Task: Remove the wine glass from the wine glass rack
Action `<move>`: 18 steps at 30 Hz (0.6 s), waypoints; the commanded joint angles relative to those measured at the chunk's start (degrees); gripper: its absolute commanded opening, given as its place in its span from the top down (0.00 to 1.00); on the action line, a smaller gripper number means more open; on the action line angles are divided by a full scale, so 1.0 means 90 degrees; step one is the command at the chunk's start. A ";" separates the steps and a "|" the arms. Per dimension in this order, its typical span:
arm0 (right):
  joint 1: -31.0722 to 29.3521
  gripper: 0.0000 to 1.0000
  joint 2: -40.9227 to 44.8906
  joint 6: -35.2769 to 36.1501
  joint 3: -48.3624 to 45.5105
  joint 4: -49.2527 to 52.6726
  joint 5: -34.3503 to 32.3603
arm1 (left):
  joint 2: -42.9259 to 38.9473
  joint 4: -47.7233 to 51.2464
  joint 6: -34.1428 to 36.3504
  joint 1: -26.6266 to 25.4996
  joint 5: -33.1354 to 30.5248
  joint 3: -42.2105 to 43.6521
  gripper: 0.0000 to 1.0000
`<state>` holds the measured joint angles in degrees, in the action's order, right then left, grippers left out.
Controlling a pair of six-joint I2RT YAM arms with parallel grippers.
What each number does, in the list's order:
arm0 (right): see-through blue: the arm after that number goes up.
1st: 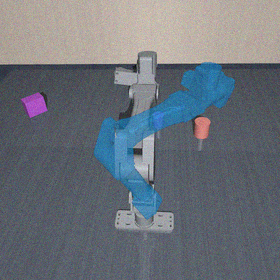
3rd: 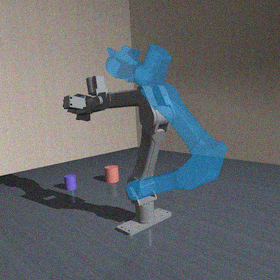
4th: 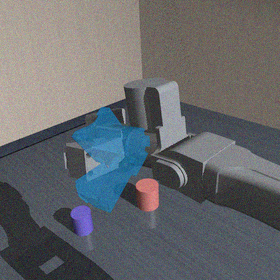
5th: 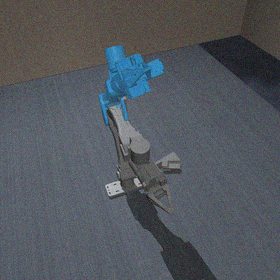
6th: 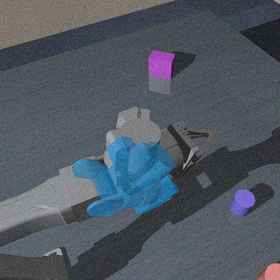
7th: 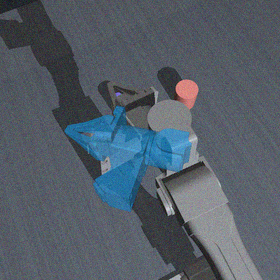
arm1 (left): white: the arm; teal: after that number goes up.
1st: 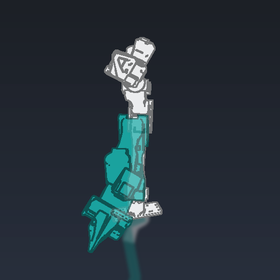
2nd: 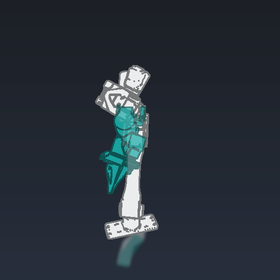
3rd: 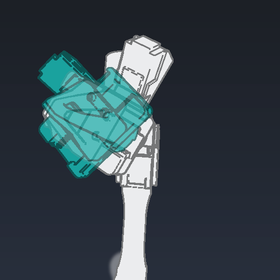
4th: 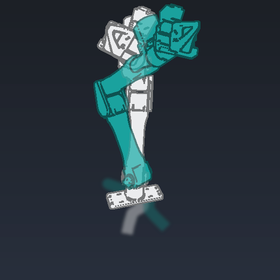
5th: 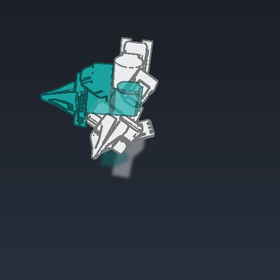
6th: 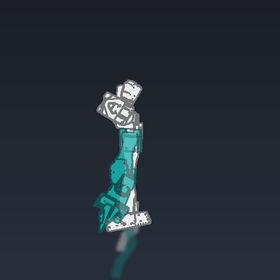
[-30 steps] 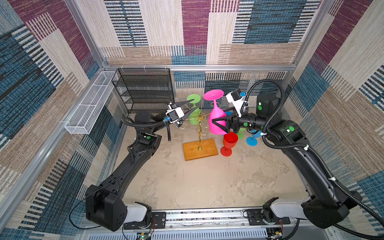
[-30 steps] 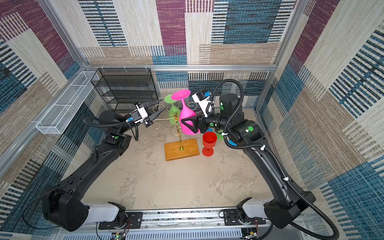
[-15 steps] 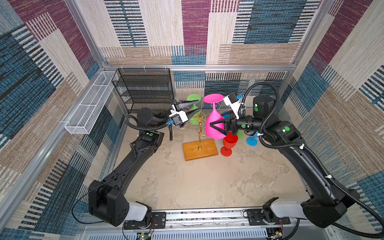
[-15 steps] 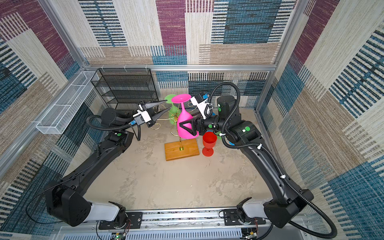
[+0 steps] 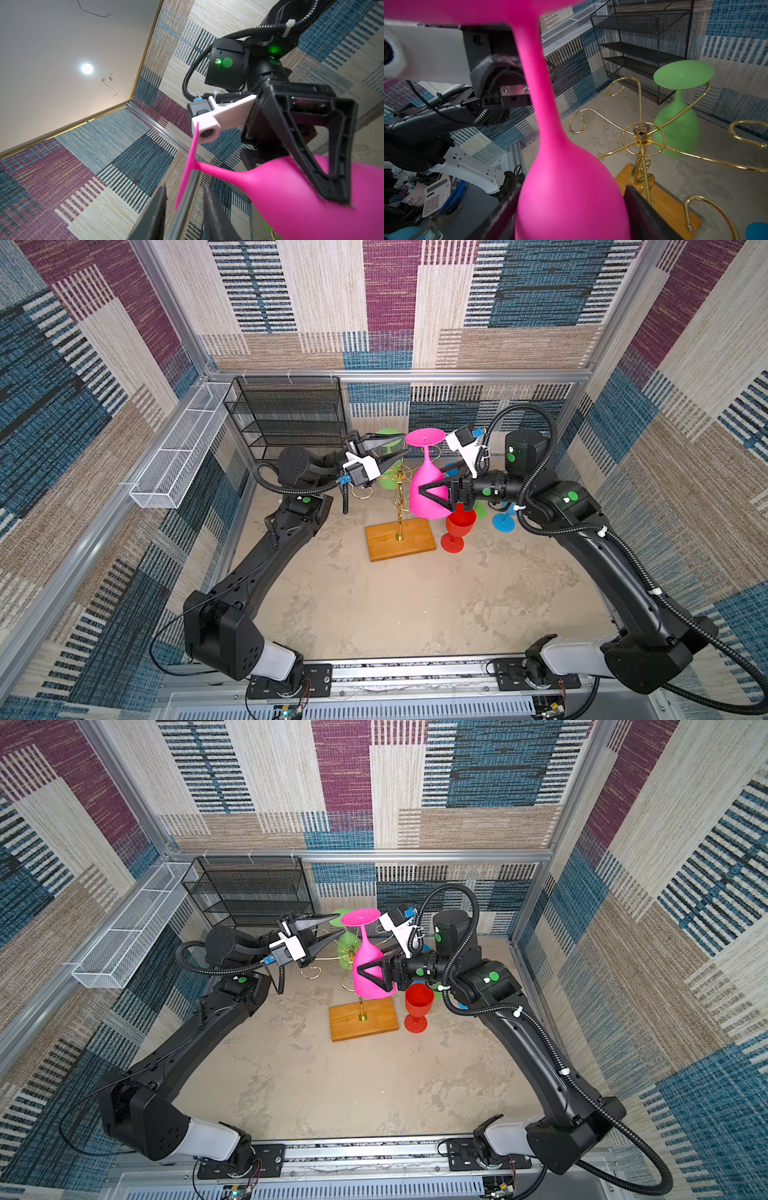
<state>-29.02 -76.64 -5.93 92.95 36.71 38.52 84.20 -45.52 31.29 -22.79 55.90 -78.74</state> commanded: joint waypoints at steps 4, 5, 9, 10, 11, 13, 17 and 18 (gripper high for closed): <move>-0.0015 0.65 -0.0049 -0.0056 0.0053 0.0052 0.0082 | 0.0101 0.0009 0.0264 -0.0046 0.0191 -0.0196 0.68; -0.0012 0.65 -0.0058 -0.0037 0.0053 0.0061 0.0085 | 0.0127 0.0018 0.0264 -0.0055 0.0192 -0.0222 0.68; -0.0009 0.66 -0.0068 -0.0030 0.0017 0.0037 0.0083 | 0.0219 -0.0009 0.0260 -0.0093 0.0204 -0.0355 0.70; -0.0016 0.66 -0.0069 -0.0034 0.0026 0.0033 0.0084 | 0.0239 -0.0011 0.0254 -0.0104 0.0224 -0.0383 0.70; -0.0010 0.66 -0.0075 -0.0034 0.0024 0.0035 0.0077 | 0.0251 -0.0011 0.0256 -0.0113 0.0229 -0.0407 0.71; -0.0009 0.66 -0.0078 -0.0034 0.0028 0.0042 0.0060 | 0.0272 -0.0011 0.0258 -0.0123 0.0255 -0.0462 0.73; -0.0010 0.66 -0.0084 -0.0034 0.0015 0.0042 0.0055 | 0.0291 -0.0011 0.0278 -0.0144 0.0274 -0.0513 0.80; -0.0009 0.66 -0.0097 -0.0034 0.0014 0.0046 0.0047 | 0.0301 -0.0019 0.0282 -0.0151 0.0276 -0.0528 0.84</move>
<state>-29.02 -77.23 -5.89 93.06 36.27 38.98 86.76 -45.17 32.36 -24.03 57.49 -82.87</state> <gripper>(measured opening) 0.744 0.181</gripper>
